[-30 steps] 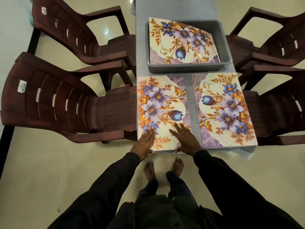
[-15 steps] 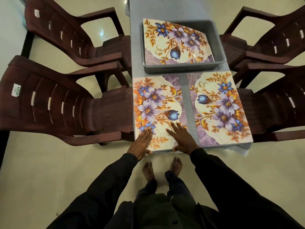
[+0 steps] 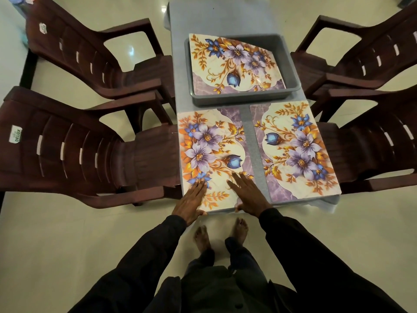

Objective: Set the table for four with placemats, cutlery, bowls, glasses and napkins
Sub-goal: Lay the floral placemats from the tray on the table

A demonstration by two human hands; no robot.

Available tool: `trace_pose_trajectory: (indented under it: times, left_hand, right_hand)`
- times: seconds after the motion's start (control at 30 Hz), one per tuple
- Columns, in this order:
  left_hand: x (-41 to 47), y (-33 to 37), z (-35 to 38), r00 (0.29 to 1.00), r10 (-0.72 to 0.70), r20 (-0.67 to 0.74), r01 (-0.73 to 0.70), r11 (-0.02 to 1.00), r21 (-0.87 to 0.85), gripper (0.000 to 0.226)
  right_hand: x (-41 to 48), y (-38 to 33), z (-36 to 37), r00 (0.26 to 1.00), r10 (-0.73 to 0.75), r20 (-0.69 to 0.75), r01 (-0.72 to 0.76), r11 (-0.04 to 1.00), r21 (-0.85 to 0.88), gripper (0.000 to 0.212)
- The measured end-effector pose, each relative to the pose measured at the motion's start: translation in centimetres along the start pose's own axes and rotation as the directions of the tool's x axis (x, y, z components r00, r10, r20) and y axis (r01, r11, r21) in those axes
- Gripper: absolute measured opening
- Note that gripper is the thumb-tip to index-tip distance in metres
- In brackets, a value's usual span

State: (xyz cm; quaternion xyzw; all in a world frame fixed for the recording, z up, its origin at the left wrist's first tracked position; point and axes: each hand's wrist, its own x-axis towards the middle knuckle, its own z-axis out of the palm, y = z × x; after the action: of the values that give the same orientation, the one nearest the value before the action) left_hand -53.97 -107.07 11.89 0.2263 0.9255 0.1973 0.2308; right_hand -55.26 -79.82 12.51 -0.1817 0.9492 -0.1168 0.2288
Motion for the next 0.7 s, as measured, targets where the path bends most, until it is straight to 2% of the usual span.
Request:
trace_pose_trajectory:
  times: [0.27, 0.7]
  left_hand:
    - [0.05, 0.03, 0.04, 1.000, 0.015, -0.010, -0.015, 1.000, -0.001, 0.105]
    - [0.18, -0.25, 0.23, 1.000, 0.026, -0.008, -0.026, 1.000, -0.008, 0.105]
  right_hand:
    - [0.05, 0.05, 0.13, 1.000, 0.015, -0.002, -0.015, 1.000, 0.008, 0.112]
    - [0.16, 0.13, 0.51, 0.999, 0.035, 0.000, -0.035, 0.999, -0.009, 0.115]
